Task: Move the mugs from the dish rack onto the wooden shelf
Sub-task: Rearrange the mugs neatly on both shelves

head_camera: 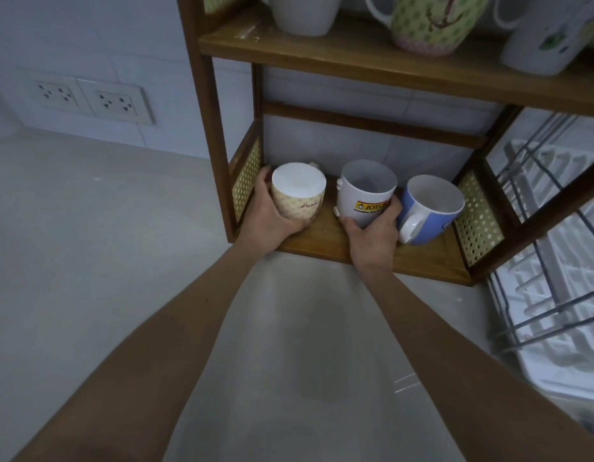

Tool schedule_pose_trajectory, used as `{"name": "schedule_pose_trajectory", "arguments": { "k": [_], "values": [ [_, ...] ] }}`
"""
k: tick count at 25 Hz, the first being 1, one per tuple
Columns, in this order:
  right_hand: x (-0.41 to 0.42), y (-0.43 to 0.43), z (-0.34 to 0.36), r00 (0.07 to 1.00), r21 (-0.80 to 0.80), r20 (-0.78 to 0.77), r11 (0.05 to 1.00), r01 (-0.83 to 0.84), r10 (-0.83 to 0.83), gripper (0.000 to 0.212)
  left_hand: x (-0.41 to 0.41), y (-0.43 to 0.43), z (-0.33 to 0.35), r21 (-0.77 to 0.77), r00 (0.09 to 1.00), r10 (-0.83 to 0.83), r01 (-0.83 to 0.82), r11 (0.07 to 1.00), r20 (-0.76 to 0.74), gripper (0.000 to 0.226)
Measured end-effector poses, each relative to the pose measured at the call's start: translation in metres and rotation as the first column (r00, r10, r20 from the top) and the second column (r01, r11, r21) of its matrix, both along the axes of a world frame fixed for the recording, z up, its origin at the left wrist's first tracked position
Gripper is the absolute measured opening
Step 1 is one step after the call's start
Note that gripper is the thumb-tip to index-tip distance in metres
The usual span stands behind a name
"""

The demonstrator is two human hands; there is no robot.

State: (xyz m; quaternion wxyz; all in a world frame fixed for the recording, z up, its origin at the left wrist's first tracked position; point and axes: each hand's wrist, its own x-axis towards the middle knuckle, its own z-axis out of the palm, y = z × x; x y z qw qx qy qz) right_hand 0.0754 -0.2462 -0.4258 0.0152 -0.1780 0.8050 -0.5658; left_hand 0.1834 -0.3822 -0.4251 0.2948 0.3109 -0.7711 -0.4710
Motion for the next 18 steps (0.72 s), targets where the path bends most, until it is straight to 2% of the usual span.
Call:
{"name": "schedule_pose_trajectory", "arguments": {
  "k": [2,4,6,9,11,14,18],
  "values": [
    [0.000,0.000,0.000,1.000,0.001,0.002,1.000,-0.010,0.010,0.087,-0.007,0.009,-0.001,-0.087,0.981,0.186,-0.181,0.980,0.060,0.115],
    [-0.001,-0.001,-0.001,1.000,0.006,-0.005,1.000,-0.012,0.012,0.087,-0.011,0.014,-0.003,-0.175,0.944,0.289,-0.261,0.949,0.160,0.119],
    [-0.001,-0.001,-0.001,1.000,0.004,-0.007,1.000,-0.014,0.014,0.087,-0.010,0.012,-0.006,-0.168,0.958,0.220,-0.189,0.967,0.185,0.121],
    [-0.001,0.000,0.000,1.000,-0.012,0.002,1.000,-0.020,0.020,0.087,-0.004,0.003,-0.005,-0.022,0.995,0.017,-0.014,1.000,0.096,0.115],
    [-0.001,0.000,0.000,1.000,-0.009,0.008,1.000,-0.021,0.021,0.086,-0.003,-0.003,-0.004,0.015,0.997,-0.024,0.023,1.000,0.077,0.112],
    [-0.002,0.000,0.000,1.000,0.007,0.005,1.000,-0.021,0.021,0.086,-0.008,-0.003,-0.002,-0.018,0.991,0.045,-0.043,0.999,0.123,0.112],
    [-0.003,-0.001,-0.002,1.000,0.013,-0.013,1.000,-0.008,0.008,0.085,-0.015,0.012,-0.006,-0.236,0.917,0.280,-0.216,0.947,0.283,0.112]
  ]
}}
